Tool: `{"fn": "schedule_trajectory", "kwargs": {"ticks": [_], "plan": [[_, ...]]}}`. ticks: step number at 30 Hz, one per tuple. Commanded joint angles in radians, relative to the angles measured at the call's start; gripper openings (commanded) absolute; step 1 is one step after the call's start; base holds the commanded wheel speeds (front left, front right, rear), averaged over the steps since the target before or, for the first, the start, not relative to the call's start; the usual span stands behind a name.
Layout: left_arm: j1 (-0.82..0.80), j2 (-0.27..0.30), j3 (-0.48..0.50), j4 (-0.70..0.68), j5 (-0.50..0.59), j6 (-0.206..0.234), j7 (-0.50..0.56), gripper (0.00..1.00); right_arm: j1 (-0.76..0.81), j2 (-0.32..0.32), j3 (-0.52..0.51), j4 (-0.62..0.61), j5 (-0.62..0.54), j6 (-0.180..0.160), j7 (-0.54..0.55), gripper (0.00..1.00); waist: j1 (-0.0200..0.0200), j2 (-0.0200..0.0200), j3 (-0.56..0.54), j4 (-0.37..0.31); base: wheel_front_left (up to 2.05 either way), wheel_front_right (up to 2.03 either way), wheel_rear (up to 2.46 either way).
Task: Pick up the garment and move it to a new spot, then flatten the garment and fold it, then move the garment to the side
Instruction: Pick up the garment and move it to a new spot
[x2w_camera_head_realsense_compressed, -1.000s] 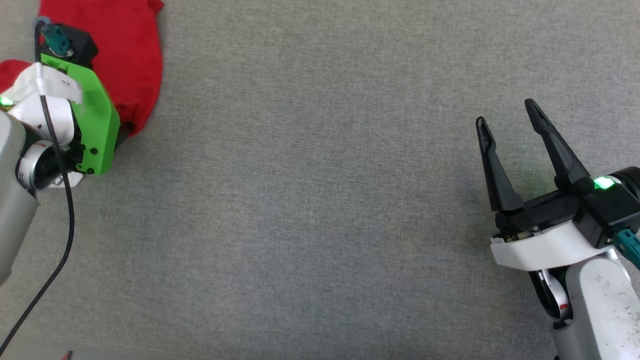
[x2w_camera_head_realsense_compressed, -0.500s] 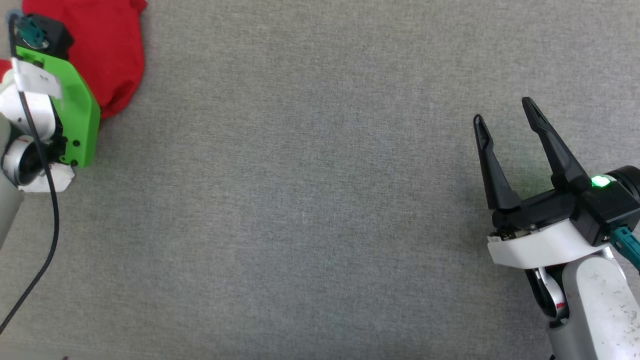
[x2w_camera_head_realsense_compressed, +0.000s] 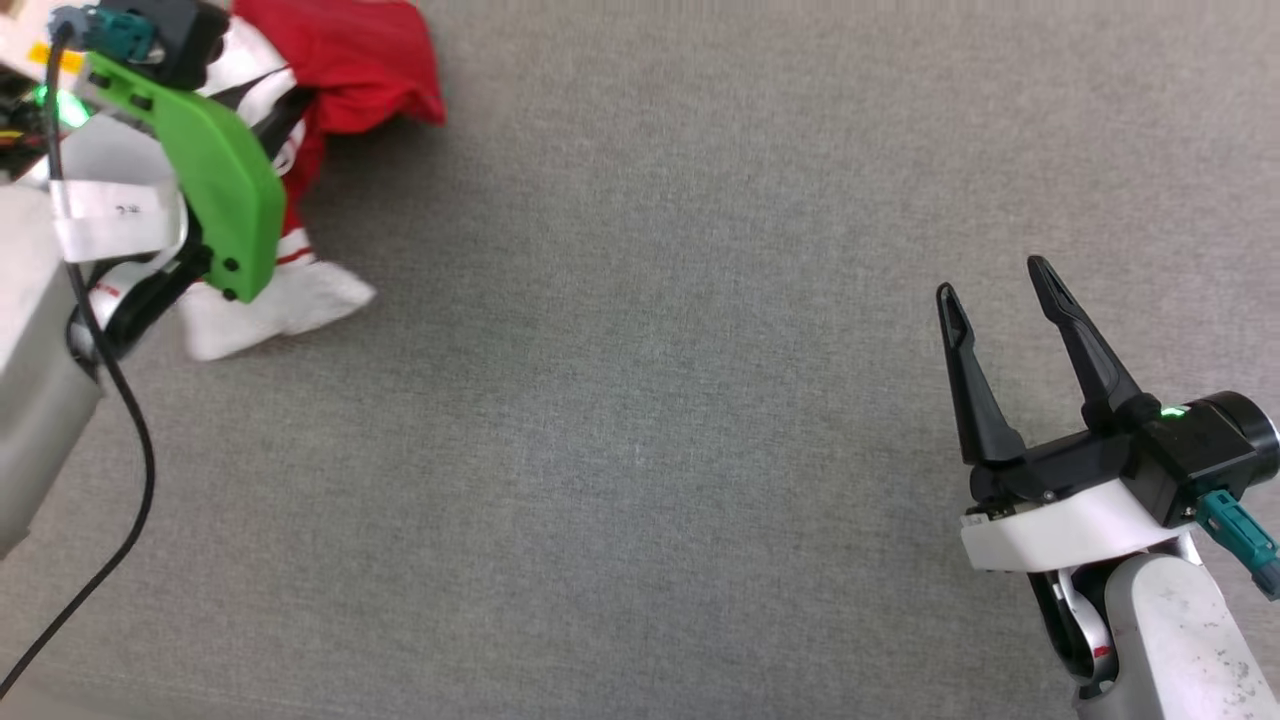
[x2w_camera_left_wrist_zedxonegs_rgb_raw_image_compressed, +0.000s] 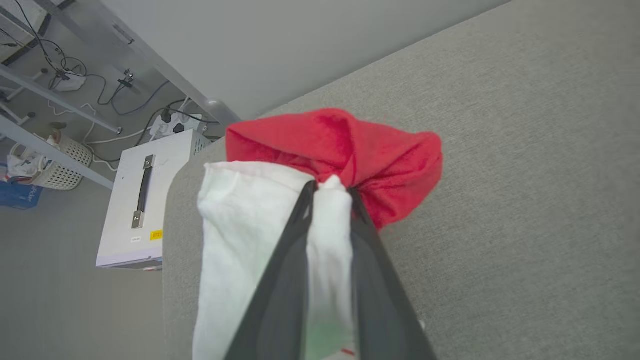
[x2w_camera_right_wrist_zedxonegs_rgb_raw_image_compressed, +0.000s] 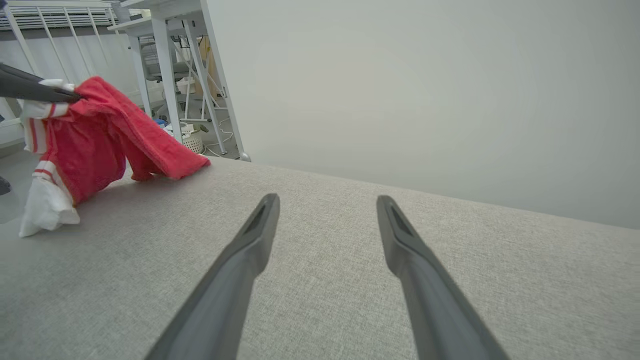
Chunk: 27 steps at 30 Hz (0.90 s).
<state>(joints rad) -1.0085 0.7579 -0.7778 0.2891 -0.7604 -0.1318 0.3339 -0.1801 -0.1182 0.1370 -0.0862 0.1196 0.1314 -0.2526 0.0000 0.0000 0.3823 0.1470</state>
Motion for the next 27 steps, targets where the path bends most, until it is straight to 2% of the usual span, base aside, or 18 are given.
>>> {"fn": "schedule_trajectory", "kwargs": {"ticks": [1,5,13,20,27], "plan": [[-0.031,-0.011,-0.005,-0.033,0.024,0.008,-0.015,0.00,0.013,0.006,-0.004,0.000,0.012,-0.001,-0.009,1.00,0.0000,0.0000,-0.049,-0.015,0.00,0.00,0.00],[-0.042,-0.065,-0.042,-0.123,0.067,0.016,-0.031,0.00,0.017,0.020,-0.010,-0.002,0.013,-0.001,-0.009,1.00,0.0000,0.0000,-0.073,-0.056,0.00,0.00,0.00],[-0.051,-0.249,-0.151,-0.172,0.120,0.017,-0.067,0.00,0.012,0.043,-0.054,-0.020,0.002,-0.001,-0.009,1.00,0.0000,0.0000,-0.068,-0.173,0.00,0.00,0.00],[-0.043,-0.403,-0.296,-0.037,0.154,0.005,-0.128,0.00,0.013,0.063,-0.134,-0.047,-0.015,-0.001,-0.009,1.00,0.0000,0.0000,-0.025,-0.254,0.00,0.00,0.00],[0.038,-0.515,-0.434,0.136,0.165,0.002,-0.214,0.00,0.015,0.067,-0.160,-0.057,-0.013,-0.001,-0.009,1.00,0.0000,0.0000,0.014,-0.276,0.00,0.00,0.00]]}}
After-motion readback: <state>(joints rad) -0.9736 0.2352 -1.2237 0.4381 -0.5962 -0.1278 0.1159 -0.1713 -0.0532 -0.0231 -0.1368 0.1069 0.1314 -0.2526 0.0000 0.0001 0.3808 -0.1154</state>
